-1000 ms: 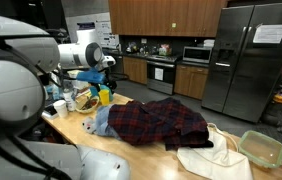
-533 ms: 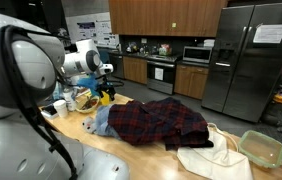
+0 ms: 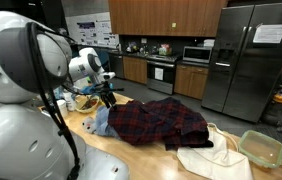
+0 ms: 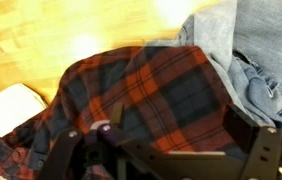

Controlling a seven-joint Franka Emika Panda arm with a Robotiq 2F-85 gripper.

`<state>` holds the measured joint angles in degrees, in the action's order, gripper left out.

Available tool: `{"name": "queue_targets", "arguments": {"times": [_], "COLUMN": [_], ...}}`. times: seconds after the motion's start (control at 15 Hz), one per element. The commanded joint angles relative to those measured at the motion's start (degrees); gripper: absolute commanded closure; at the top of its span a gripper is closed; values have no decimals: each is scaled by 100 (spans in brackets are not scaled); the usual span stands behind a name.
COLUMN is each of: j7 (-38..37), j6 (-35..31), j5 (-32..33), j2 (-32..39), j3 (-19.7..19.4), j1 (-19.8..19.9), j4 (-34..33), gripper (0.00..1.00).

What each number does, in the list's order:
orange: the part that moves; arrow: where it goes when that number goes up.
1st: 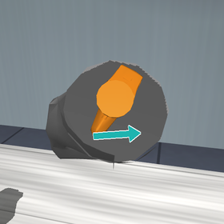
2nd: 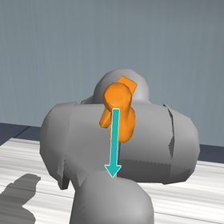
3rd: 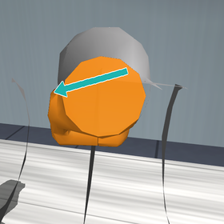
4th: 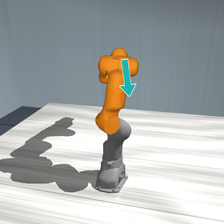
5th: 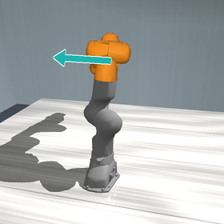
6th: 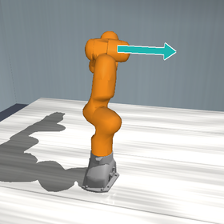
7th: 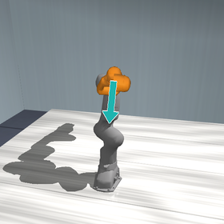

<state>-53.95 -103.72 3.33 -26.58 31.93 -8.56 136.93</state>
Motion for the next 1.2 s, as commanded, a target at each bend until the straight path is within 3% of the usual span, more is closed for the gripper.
{"name": "queue_targets", "arguments": {"times": [0.0,0.33,0.73,1.13], "j7": [-369,-264,105,565], "j6": [627,614,-170,-907], "j5": [192,489,836,725], "j2": [324,603,999,1259], "j3": [-36,-33,-153,-447], "j1": [-169,-396,-600,-689], "j4": [-420,-727,-771,-618], "gripper": [0,0,0,0]}}
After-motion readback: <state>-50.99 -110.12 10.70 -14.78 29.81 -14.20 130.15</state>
